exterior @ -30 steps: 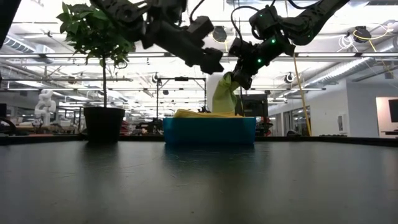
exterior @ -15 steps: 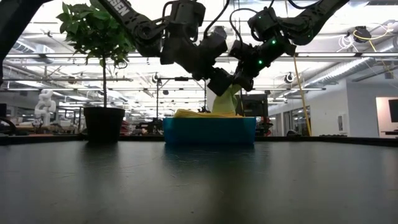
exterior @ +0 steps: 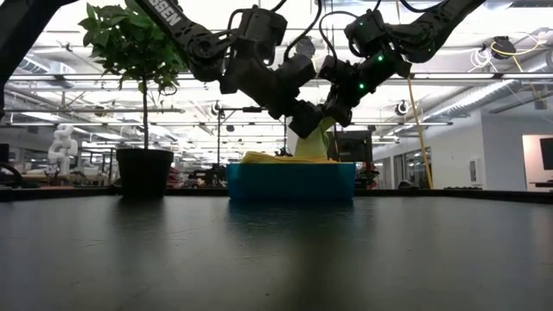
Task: Fold microfiber towels
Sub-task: Put the green microfiber towel into the blue blue bin
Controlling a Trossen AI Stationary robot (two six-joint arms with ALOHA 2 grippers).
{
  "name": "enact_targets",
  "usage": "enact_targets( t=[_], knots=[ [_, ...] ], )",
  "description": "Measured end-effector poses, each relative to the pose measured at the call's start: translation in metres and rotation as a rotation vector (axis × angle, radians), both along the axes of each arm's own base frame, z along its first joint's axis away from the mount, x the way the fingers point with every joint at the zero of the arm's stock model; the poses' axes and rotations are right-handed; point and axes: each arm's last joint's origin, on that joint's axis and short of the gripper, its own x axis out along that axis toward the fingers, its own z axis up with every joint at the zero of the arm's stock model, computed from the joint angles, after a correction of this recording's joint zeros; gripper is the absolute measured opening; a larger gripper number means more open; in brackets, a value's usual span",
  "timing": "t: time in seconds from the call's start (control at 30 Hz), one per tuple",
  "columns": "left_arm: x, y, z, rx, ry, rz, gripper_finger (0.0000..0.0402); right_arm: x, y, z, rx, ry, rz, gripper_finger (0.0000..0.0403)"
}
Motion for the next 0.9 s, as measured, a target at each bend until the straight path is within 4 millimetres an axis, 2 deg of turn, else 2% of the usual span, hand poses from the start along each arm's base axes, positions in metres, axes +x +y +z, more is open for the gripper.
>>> enact_targets(
  t=[0.3,0.4,0.53,0.77,0.9],
  knots=[
    [0.004,0.013,-0.02,0.008,0.007,-0.008,0.023,0.001,0.002,0.0,0.0,0.0,0.006,0.0],
    [0.005,0.013,-0.022,0.019,-0.014,0.018,0.0218,0.001,0.002,0.0,0.002,0.003,0.007,0.0],
    [0.006,0.012,-0.016,0.044,-0.047,0.021,0.0163,0.001,0.002,-0.001,0.003,0.007,0.007,0.0],
    [0.006,0.01,-0.016,0.109,0.011,0.026,0.0023,0.001,0.002,-0.001,0.007,0.014,0.006,0.0],
    [0.002,0.014,-0.006,0.191,0.087,0.108,0.0012,0.001,0.002,-0.002,0.007,0.015,0.006,0.0]
  ],
)
